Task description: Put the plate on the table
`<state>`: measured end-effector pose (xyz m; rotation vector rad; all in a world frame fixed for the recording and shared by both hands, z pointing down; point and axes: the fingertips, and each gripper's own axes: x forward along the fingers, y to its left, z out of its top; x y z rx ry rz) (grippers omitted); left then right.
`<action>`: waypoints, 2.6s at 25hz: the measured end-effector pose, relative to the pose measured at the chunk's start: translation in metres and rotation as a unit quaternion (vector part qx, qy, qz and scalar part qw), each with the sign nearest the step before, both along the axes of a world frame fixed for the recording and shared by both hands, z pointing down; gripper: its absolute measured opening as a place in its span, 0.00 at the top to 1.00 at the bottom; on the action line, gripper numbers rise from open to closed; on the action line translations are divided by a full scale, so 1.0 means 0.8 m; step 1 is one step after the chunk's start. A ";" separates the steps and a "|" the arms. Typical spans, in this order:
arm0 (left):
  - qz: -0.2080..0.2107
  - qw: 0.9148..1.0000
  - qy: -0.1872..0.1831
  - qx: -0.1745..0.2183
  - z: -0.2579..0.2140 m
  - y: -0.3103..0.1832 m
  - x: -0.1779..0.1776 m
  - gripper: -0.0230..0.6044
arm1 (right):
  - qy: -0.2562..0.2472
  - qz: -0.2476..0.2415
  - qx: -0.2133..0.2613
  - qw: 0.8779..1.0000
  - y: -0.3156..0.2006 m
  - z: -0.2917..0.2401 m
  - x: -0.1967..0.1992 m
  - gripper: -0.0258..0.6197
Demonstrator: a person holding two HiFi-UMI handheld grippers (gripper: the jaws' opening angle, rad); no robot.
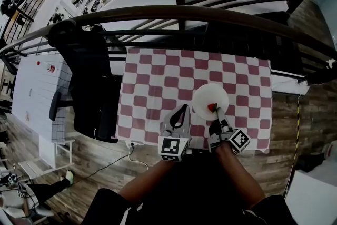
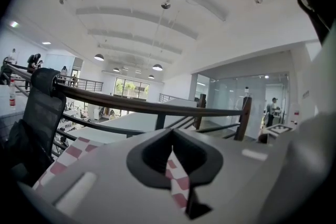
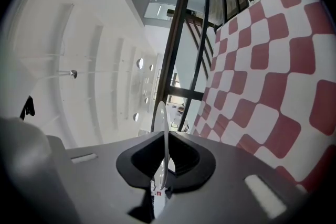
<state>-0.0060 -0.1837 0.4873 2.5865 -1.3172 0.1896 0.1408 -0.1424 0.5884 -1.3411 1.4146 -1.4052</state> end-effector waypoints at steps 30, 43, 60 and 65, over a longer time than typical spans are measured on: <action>-0.059 0.998 -0.022 -0.022 0.029 -0.017 0.021 0.95 | -0.004 -0.129 -0.048 0.990 -0.057 0.173 0.000 0.93; -0.086 0.995 -0.029 -0.033 0.040 -0.012 0.011 0.95 | 0.005 -0.104 -0.097 0.990 -0.064 0.234 -0.003 0.93; -0.132 0.990 -0.039 -0.043 0.047 -0.004 -0.052 0.95 | 0.006 -0.115 -0.161 0.980 -0.061 0.276 -0.013 0.93; -0.128 0.990 -0.039 -0.040 0.043 0.003 -0.061 0.95 | 0.018 -0.124 -0.206 0.970 -0.048 0.280 -0.017 0.89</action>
